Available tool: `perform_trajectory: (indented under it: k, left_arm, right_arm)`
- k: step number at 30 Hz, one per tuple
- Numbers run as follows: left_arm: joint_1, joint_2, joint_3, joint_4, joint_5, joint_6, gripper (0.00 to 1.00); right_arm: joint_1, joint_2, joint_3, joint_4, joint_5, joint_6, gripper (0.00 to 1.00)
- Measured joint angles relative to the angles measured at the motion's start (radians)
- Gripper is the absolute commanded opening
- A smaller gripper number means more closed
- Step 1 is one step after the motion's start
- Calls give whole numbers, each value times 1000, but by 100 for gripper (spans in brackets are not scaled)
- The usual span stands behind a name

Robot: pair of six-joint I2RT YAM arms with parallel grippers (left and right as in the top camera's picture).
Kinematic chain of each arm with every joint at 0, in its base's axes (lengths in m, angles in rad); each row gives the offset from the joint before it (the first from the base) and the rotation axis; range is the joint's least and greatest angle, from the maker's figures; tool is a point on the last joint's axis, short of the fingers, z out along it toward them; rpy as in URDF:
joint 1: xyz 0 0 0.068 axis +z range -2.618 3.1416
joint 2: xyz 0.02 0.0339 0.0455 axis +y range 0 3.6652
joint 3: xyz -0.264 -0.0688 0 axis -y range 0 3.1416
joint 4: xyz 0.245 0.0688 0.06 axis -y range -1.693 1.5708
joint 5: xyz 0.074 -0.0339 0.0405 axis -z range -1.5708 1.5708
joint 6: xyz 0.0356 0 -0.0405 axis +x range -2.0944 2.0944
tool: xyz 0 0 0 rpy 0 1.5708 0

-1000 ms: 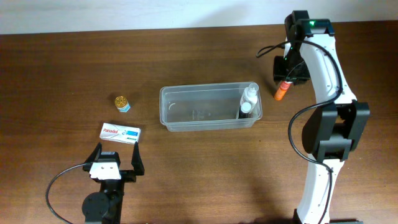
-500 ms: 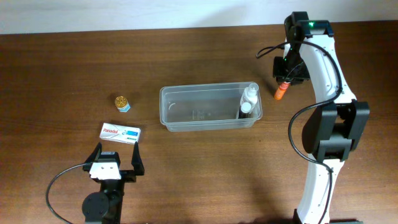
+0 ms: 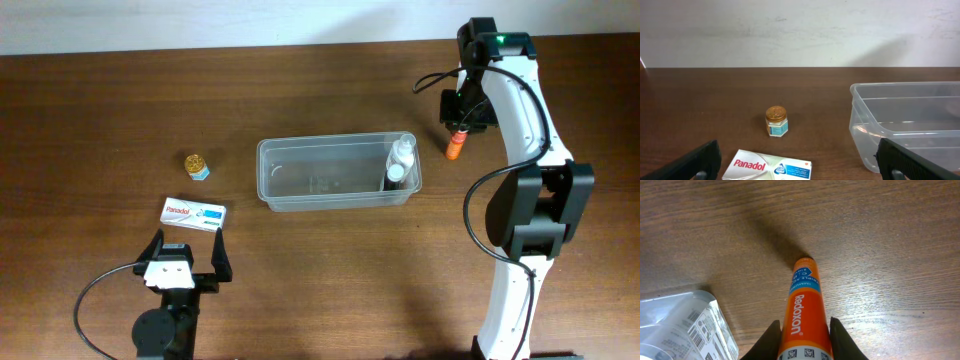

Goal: Pack container
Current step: 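Move the right gripper to the orange Redoxon tube and grasp it, then lift the orange tube and carry it over the container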

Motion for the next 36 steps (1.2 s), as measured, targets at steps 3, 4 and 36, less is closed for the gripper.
perform_trajectory:
  k: [3,4,36]
  left_arm:
    - [0,0,0,0,0,0,99]
    - [0,0,0,0,0,0,99]
    - [0,0,0,0,0,0,99]
  right_arm:
    - [0,0,0,-1,0,-2,18]
    - [0,0,0,-4,0,-2,18]
    - [148,-77,487,-313,-144,-14,18]
